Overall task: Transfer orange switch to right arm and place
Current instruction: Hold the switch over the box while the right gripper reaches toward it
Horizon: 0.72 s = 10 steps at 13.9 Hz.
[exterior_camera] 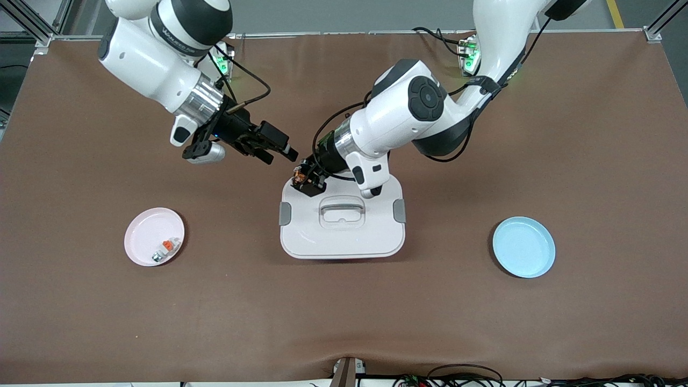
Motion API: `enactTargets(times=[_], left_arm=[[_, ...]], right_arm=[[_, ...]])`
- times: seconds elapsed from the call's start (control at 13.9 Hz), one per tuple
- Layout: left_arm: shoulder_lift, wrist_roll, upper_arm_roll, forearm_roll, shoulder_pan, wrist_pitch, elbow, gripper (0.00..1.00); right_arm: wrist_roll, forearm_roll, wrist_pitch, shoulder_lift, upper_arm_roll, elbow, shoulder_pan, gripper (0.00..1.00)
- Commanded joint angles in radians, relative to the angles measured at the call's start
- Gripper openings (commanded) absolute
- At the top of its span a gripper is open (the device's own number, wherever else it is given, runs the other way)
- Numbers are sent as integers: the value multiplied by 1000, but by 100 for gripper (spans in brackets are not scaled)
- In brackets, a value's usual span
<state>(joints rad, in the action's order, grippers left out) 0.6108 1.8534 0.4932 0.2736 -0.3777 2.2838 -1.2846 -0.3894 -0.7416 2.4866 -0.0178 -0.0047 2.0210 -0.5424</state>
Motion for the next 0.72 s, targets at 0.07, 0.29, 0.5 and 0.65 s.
enactTargets(times=[0.07, 0.29, 0.5, 0.65], left_arm=[[9, 6, -13, 21, -12, -9, 27, 0], [9, 4, -13, 21, -12, -7, 27, 0], [7, 4, -13, 21, -12, -9, 27, 0], [9, 4, -13, 21, -13, -9, 27, 0]], right_arm=[[-11, -1, 89, 21, -8, 27, -45, 100], [-13, 74, 136, 67, -8, 27, -54, 100], [-13, 76, 176, 94, -8, 25, -71, 100], [-13, 74, 181, 104, -8, 22, -74, 100]])
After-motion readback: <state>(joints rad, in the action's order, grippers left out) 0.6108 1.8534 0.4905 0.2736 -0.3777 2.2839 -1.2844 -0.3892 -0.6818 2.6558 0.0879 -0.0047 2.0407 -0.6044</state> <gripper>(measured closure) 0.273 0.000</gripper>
